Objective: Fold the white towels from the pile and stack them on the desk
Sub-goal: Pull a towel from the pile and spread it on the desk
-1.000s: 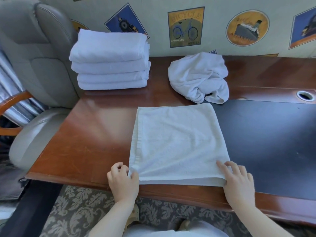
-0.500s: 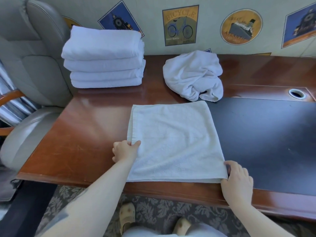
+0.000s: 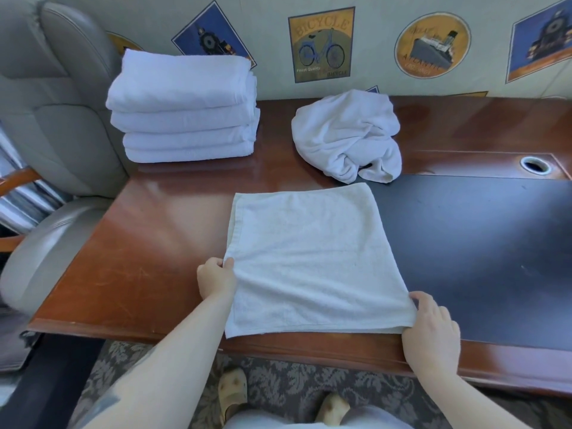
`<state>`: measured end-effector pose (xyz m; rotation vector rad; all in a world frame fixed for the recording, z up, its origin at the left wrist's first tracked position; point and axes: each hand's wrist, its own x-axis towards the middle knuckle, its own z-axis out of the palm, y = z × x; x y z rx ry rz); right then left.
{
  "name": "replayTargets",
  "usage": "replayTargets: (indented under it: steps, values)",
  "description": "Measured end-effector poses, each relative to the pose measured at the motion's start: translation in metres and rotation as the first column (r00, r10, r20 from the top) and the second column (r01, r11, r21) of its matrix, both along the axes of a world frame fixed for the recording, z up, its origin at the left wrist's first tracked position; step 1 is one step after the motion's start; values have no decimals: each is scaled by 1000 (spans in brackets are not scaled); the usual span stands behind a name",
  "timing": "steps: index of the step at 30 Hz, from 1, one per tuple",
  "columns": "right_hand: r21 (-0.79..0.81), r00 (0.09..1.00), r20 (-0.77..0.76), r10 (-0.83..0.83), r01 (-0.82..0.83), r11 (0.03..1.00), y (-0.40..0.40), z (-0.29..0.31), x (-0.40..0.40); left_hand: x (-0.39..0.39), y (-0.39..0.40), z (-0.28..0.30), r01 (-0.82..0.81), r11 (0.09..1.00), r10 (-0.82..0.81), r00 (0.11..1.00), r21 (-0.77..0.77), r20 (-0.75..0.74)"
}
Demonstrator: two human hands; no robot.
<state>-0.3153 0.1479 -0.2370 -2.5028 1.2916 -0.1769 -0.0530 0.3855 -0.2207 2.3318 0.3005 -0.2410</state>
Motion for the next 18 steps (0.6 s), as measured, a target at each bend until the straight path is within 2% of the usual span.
replayTargets:
  steps: [3, 5, 8, 10, 12, 13, 15, 16, 18]
  values:
    - [42, 991, 81, 104, -108, 993, -3, 5, -6, -6, 5, 1, 62, 998, -63, 995, -13, -82]
    - [-6, 957, 208, 204, -207, 978, -1, 11, -13, -15, 9, -4, 122, 984, -113, 991, 133, -71]
    - [-92, 913, 326, 244, -226, 970, -4, 22, -2, -22, 9, -5, 127, 948, -133, 991, 292, -1]
    - [-71, 940, 253, 227, -216, 974, -5, 30, 24, -23, 7, -2, 87, 946, -98, 995, 312, 20]
    - [-40, 953, 37, 301, -299, 953, -2, 30, 56, -25, 2, 1, 21, 960, -48, 995, 278, 91]
    - [-13, 936, -37, 351, -351, 936, -1, 27, 72, -26, -3, 4, 19, 964, -60, 987, 264, 148]
    - [49, 901, -102, 422, -419, 907, 3, 22, 100, -25, -16, 8, 117, 942, -189, 960, 315, 208]
    - [77, 888, -119, 443, -437, 896, 5, 20, 111, -20, -24, 9, 159, 926, -234, 953, 342, 192]
    - [126, 860, -156, 487, -471, 873, 10, 19, 128, -3, -34, 11, 163, 932, -201, 976, 324, 88]
